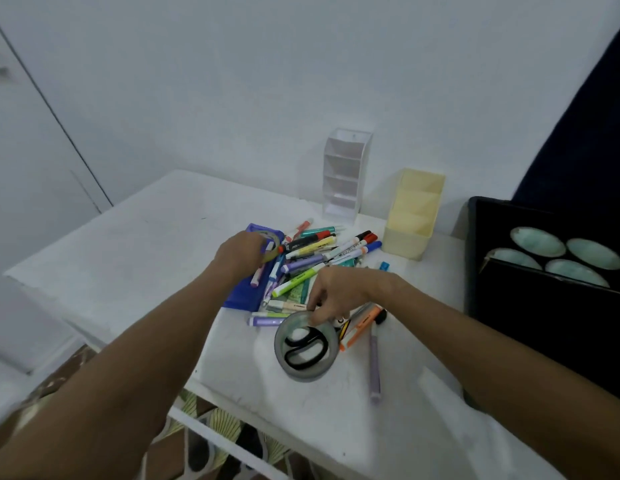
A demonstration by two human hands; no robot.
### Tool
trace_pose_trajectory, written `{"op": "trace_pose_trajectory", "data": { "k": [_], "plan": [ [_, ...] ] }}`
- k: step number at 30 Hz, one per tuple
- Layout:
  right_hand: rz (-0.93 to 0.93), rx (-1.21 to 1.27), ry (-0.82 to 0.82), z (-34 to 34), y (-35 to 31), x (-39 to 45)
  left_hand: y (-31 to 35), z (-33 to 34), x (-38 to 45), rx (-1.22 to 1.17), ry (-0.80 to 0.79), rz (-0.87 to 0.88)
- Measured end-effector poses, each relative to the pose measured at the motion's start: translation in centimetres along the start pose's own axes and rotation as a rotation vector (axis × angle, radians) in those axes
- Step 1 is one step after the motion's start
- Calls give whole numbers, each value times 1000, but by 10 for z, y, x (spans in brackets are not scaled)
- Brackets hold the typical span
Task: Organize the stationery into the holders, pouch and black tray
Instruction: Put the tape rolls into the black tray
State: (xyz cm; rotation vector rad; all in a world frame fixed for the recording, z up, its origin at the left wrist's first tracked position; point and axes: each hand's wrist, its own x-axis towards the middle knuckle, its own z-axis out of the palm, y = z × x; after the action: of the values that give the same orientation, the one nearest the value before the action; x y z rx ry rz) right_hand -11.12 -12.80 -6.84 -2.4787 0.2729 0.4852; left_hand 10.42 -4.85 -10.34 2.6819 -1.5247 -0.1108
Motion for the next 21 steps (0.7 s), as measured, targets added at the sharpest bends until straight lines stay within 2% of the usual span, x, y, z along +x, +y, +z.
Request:
{"op": "trace_pose_trajectory", "data": {
  "k": [5,13,17,21],
  "plan": [
    [29,-6,14,-1,-4,-4,-6,6,-11,26,-100,-30],
    [43,67,120,-22,-5,-22,6,-32,-23,5,44,-97],
    [69,98,221,-45,-2,-45,33,-68,-20,20,116,-13],
    [140,167,360,-78,19,-91,91,-101,-17,-20,216,175]
  ]
}}
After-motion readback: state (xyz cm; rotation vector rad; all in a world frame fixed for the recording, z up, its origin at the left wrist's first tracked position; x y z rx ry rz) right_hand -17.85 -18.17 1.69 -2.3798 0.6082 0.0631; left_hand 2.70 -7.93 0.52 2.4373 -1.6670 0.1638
